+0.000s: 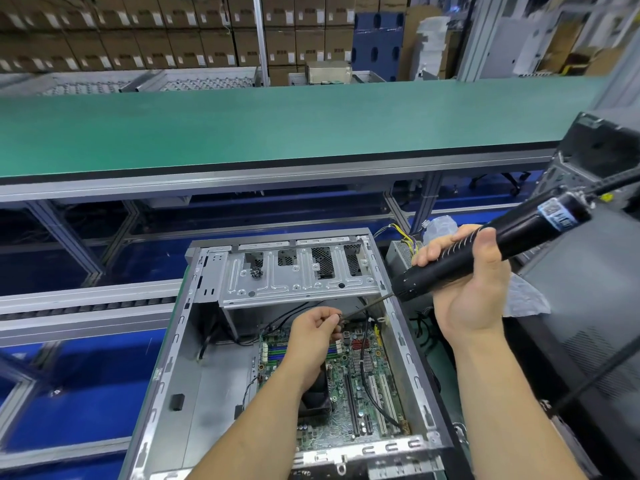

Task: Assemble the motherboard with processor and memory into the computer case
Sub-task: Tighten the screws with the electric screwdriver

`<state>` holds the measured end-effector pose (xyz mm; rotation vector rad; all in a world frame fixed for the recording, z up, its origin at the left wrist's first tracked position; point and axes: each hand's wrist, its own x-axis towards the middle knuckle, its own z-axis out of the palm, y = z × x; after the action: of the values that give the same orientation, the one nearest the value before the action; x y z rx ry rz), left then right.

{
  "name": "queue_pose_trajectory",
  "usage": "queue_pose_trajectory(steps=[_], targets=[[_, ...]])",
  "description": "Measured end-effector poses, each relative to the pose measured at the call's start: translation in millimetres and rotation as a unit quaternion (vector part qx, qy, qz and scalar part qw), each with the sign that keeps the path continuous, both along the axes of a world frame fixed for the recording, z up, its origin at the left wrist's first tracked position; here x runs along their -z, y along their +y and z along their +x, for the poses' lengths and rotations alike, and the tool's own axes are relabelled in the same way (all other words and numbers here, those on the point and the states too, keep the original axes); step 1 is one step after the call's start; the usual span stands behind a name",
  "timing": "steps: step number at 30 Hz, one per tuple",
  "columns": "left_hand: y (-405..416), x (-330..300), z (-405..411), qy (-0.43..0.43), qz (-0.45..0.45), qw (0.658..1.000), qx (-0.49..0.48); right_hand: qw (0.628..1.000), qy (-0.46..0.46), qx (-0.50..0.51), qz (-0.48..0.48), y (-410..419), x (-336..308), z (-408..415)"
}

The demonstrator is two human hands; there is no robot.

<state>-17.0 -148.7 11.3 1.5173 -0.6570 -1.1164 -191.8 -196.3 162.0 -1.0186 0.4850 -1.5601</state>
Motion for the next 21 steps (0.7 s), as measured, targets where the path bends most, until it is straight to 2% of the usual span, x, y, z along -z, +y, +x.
queue_pose_trajectory(steps=[4,9,21], targets=[[-1,-3,3,0.101,0.006,0.993,-0.061,1.000,-0.025,0.005,0.002,-2,-5,0],[2,-10,0,0.175,-0.004,0.983,-0.062,0.999,-0.036,0.000,0.000,-4,-7,-1],[3,-13,0,0.227,-0.007,0.973,-0.043,0.999,-0.043,-0.004,0.005,-2,-5,-1]])
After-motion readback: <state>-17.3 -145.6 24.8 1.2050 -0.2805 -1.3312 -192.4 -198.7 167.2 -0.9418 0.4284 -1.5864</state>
